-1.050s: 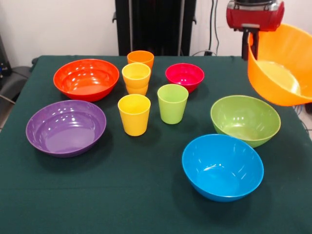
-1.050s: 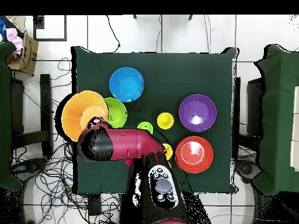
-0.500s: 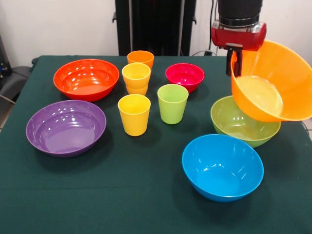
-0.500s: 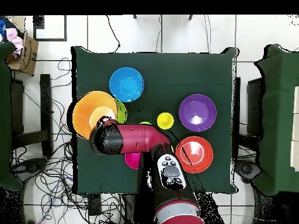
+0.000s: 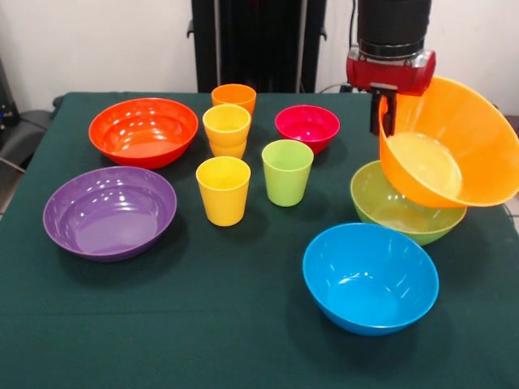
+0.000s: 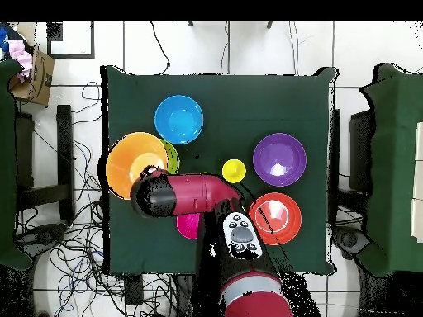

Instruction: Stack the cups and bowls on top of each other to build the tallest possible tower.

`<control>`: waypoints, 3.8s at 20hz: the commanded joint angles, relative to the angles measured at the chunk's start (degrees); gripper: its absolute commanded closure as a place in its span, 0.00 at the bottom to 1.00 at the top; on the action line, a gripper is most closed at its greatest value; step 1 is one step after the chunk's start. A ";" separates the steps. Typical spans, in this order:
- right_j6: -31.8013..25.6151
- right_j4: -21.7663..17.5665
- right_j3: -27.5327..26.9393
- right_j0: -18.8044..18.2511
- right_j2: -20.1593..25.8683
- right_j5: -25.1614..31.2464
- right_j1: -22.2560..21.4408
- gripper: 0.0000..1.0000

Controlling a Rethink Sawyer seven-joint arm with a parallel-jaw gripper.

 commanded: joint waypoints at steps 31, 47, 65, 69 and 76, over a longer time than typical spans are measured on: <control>-1.40 -11.05 -8.50 0.89 0.77 -8.00 7.14 0.00; -2.81 -4.68 0.60 -4.06 8.65 3.25 -6.50 0.00; -4.46 -2.76 4.55 -8.20 12.82 10.11 -13.93 0.00; -6.18 -2.01 5.68 -10.34 14.12 12.37 -16.39 0.00; -10.30 -1.61 6.02 -16.26 17.91 15.53 -18.07 0.00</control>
